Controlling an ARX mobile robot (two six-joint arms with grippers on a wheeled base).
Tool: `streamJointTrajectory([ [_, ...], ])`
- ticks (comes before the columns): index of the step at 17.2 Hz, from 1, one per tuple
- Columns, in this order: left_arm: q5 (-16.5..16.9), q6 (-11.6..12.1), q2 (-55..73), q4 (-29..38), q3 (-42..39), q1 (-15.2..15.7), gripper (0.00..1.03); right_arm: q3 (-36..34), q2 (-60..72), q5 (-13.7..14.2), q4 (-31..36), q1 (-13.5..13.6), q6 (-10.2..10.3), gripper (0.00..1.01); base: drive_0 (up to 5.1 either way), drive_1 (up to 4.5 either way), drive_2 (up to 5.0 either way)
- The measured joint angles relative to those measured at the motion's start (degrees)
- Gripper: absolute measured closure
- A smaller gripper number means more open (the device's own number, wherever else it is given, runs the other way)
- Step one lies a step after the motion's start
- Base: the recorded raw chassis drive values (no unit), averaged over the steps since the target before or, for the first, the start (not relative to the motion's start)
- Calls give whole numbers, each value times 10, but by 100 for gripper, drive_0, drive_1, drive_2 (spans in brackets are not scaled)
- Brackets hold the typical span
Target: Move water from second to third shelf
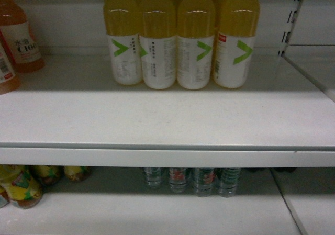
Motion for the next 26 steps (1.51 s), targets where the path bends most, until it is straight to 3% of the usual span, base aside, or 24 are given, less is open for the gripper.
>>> streamJointTrajectory([
  [26,0,0,0,-1,0,0,5,0,0,-2,1,0,0,61,-487,284,211],
])
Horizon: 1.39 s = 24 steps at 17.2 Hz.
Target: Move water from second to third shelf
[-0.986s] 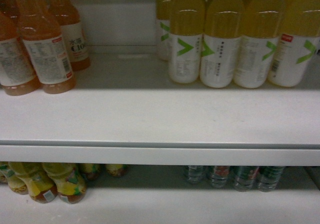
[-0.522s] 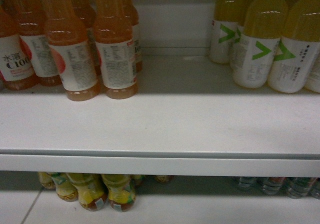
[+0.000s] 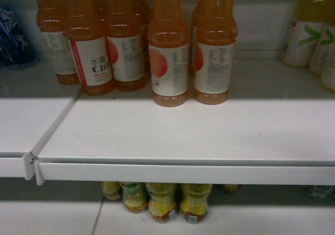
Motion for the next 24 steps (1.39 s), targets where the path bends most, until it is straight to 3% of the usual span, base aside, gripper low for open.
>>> streamJointTrajectory([
  [24,0,0,0,0,0,0,5,0,0,0,0,0,0,61,-490,160,319],
])
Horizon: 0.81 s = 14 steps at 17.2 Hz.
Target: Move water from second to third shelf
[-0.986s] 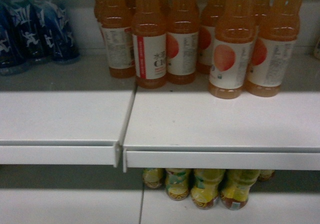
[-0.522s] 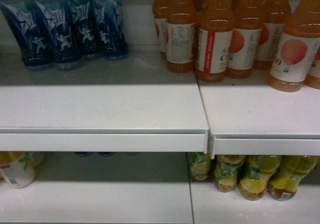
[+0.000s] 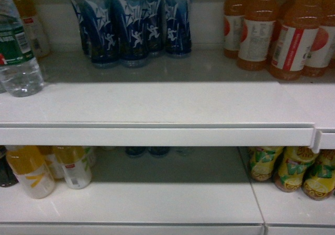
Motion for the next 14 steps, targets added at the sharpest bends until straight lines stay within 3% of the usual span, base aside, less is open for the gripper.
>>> streamJointTrajectory([
  [14,0,0,0,2,0,0,5,0,1,0,-1,0,0,61,-497,239,239],
])
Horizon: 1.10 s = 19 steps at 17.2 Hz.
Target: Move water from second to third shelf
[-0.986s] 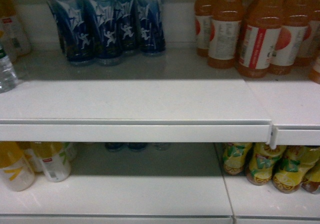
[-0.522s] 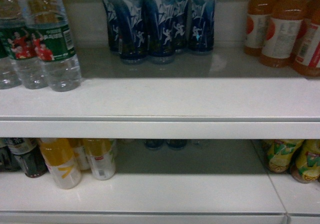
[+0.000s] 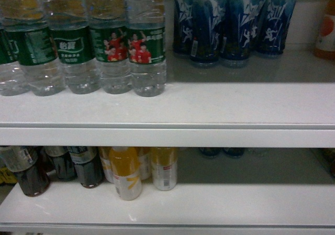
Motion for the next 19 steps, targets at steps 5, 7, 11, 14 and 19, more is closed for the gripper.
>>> streamJointTrajectory([
  [5,0,0,0,0,0,0,5,0,-1,0,2,0,0,61,-489,248,248],
  [7,0,0,0,-1,0,0,5,0,-1,0,1,0,0,61,-488,249,249],
  [11,0,0,0,-1,0,0,5,0,0,0,0,0,0,61,-494,244,244],
  [14,0,0,0,0,0,0,5,0,0,0,0,0,0,61,-330,164,164],
  [19,-2,0,0,0,0,0,5,0,0,-8,0,0,0,61,0,0,0],
])
